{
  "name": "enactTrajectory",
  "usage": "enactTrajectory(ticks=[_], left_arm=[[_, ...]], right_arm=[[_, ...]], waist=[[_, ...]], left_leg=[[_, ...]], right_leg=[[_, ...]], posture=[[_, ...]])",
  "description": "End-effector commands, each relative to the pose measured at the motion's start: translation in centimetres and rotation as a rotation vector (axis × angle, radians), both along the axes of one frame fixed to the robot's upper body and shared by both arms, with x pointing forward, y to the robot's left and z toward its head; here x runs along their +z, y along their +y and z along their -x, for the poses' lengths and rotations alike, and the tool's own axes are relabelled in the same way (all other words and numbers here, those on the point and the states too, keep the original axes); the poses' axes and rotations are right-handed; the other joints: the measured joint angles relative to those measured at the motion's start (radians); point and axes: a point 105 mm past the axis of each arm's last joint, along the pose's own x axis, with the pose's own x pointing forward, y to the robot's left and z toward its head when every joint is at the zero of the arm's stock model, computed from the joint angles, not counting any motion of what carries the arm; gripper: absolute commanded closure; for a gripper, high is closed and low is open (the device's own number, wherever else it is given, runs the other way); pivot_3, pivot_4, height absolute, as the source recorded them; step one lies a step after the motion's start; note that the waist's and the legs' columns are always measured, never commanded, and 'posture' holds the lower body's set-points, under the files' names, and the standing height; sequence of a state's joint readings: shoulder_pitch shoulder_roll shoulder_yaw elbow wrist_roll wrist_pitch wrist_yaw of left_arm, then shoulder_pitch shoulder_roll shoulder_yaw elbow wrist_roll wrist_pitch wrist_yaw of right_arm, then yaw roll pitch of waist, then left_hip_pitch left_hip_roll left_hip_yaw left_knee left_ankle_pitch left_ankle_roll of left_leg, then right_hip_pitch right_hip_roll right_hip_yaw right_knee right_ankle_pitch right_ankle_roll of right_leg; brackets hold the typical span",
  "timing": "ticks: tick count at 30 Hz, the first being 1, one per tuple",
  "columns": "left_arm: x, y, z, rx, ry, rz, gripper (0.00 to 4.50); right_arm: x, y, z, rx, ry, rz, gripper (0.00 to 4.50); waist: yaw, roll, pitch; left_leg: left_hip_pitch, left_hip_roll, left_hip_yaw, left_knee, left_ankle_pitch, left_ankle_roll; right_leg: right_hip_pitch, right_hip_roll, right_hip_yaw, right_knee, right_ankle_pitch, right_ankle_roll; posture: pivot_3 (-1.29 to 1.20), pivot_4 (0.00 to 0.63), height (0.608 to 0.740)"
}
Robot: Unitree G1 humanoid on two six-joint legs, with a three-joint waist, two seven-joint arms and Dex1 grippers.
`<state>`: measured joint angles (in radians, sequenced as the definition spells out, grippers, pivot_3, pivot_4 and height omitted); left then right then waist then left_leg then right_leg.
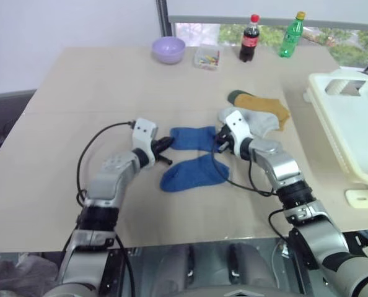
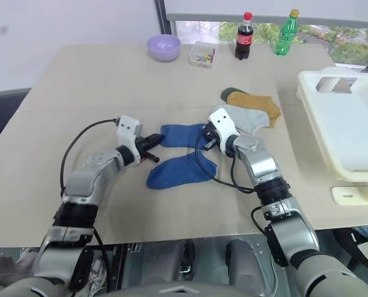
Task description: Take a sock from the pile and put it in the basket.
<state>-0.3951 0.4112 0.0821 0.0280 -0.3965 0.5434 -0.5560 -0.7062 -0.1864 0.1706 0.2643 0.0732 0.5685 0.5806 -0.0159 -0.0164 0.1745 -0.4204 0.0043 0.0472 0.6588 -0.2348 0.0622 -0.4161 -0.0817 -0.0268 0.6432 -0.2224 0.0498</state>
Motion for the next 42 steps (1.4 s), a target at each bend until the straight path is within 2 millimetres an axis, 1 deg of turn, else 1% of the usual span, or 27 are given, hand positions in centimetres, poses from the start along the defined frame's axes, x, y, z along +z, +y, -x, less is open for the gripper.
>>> enactTrajectory(ticks=[1, 3, 6, 7, 9, 11, 13, 17, 21, 26, 34, 36, 37, 39, 41, 42], left_arm=[[4.6, -0.1, 2.6, -0.064, -0.140, 0.085, 4.47], [5.1, 0.3, 4.4, -0.067, -0.136, 0.107, 4.47], [4.9, 0.8, 8.0, -0.079, -0.099, 0.108, 4.47], [4.6, 0.8, 9.1, -0.083, -0.075, 0.112, 4.47], [3.5, 0.7, 10.8, -0.084, -0.015, 0.088, 4.47], [2.3, 1.0, 12.0, -0.070, 0.037, 0.065, 4.47], [1.4, 1.3, 12.3, -0.048, 0.066, 0.031, 4.47], [0.2, 1.4, 12.3, -0.001, 0.092, 0.013, 4.47], [-0.4, 1.0, 12.6, 0.012, 0.097, 0.012, 4.47], [-0.8, 1.0, 12.2, 0.037, 0.099, 0.012, 4.47], [-1.7, 0.9, 11.3, 0.057, 0.122, 0.002, 4.47], [-2.0, 1.1, 11.0, 0.070, 0.134, -0.001, 3.89], [-2.2, 1.1, 11.0, 0.069, 0.142, 0.001, 3.66], [-2.2, 1.2, 10.8, 0.074, 0.138, 0.005, 2.78], [-2.0, 1.5, 10.4, 0.085, 0.121, 0.009, 1.76], [-1.9, 1.6, 10.3, 0.088, 0.114, 0.008, 1.33]], right_arm=[[3.9, 0.6, 2.2, 0.123, -0.083, -0.073, 4.50], [4.6, 0.3, 3.7, 0.175, -0.080, -0.071, 4.50], [5.0, -0.3, 6.2, 0.244, -0.066, -0.051, 4.50], [4.9, -0.6, 6.9, 0.257, -0.055, -0.037, 4.50], [4.1, -1.1, 8.2, 0.283, -0.028, 0.010, 4.50], [3.5, -1.4, 8.9, 0.292, -0.009, 0.033, 4.50], [3.1, -1.5, 8.9, 0.273, -0.003, 0.037, 4.50], [1.8, -1.3, 8.3, 0.247, -0.020, 0.067, 4.50], [0.9, -1.4, 7.3, 0.217, -0.036, 0.095, 4.50], [0.2, -1.1, 6.7, 0.209, -0.040, 0.106, 4.50], [-0.6, -1.1, 6.5, 0.229, -0.018, 0.110, 4.50], [-0.7, -1.2, 6.4, 0.230, -0.016, 0.115, 3.85], [-0.8, -1.3, 6.4, 0.231, -0.017, 0.117, 3.59], [-0.8, -1.4, 6.4, 0.228, -0.031, 0.131, 2.71], [-0.7, -1.5, 6.3, 0.212, -0.040, 0.134, 1.66], [-0.7, -1.6, 6.3, 0.207, -0.045, 0.134, 1.64]], waist=[[0.000, 0.000, 0.000], [0.001, 0.000, 0.000], [-0.001, 0.000, 0.000], [-0.001, 0.000, 0.000], [0.004, 0.000, 0.000], [0.006, 0.000, 0.000], [0.006, 0.000, 0.000], [0.005, 0.000, 0.000], [0.005, 0.000, 0.000], [0.006, 0.000, 0.000], [0.006, 0.000, 0.000], [0.006, 0.000, 0.000], [0.006, 0.000, 0.000], [0.006, 0.000, 0.000], [0.006, 0.000, 0.000], [0.006, 0.000, 0.000]], left_leg=[[-0.002, 0.000, 0.000, 0.000, 0.000, 0.000], [-0.004, 0.001, -0.001, 0.000, 0.000, 0.000], [-0.005, 0.001, -0.002, 0.000, 0.000, 0.000], [-0.006, 0.001, -0.002, 0.000, 0.000, 0.000], [-0.006, 0.001, -0.003, 0.000, 0.000, 0.000], [-0.007, 0.001, -0.005, 0.000, -0.001, 0.001], [-0.005, 0.001, -0.005, 0.001, -0.003, 0.004], [-0.001, 0.001, -0.006, 0.001, -0.001, 0.001], [0.001, 0.001, -0.004, 0.001, -0.001, 0.002], [0.001, 0.001, -0.004, 0.001, -0.001, 0.002], [0.001, 0.001, -0.004, 0.001, -0.001, 0.002], [0.001, 0.001, -0.004, 0.001, -0.001, 0.002], [0.001, 0.001, -0.004, 0.001, -0.001, 0.002], [0.001, 0.001, -0.004, 0.001, -0.001, 0.002], [0.001, 0.001, -0.004, 0.001, -0.001, 0.002], [0.001, 0.001, -0.004, 0.001, -0.001, 0.002]], right_leg=[[-0.001, -0.001, 0.000, -0.001, 0.000, 0.000], [-0.003, -0.004, 0.000, -0.001, 0.000, 0.000], [-0.004, -0.005, 0.000, -0.001, 0.000, 0.000], [-0.004, -0.005, 0.000, -0.002, 0.000, 0.000], [-0.004, -0.006, 0.001, -0.002, 0.000, 0.000], [-0.004, -0.006, -0.001, -0.002, 0.000, 0.000], [-0.002, -0.007, -0.001, -0.002, -0.002, -0.004], [0.000, -0.006, -0.001, -0.002, -0.002, -0.005], [0.002, -0.006, 0.000, -0.002, -0.002, -0.006], [0.002, -0.005, 0.000, -0.002, -0.002, -0.005], [0.002, -0.004, -0.003, -0.002, -0.002, -0.005], [0.002, -0.004, -0.003, -0.001, -0.002, -0.005], [0.002, -0.004, -0.003, -0.001, -0.002, -0.005], [0.002, -0.003, -0.003, -0.001, -0.002, -0.005], [0.002, -0.003, -0.003, -0.001, -0.002, -0.005], [0.002, -0.002, -0.003, -0.001, -0.002, -0.005]], posture=[[0.00, 0.150, 0.740], [0.00, 0.150, 0.740], [0.00, 0.150, 0.740], [0.00, 0.150, 0.740], [0.00, 0.150, 0.740], [0.00, 0.150, 0.740], [0.00, 0.150, 0.740], [0.00, 0.150, 0.740], [0.00, 0.150, 0.740], [0.00, 0.150, 0.740], [0.00, 0.150, 0.740], [0.00, 0.150, 0.740], [0.00, 0.150, 0.740], [0.00, 0.150, 0.740], [0.00, 0.150, 0.740], [0.00, 0.150, 0.740]])
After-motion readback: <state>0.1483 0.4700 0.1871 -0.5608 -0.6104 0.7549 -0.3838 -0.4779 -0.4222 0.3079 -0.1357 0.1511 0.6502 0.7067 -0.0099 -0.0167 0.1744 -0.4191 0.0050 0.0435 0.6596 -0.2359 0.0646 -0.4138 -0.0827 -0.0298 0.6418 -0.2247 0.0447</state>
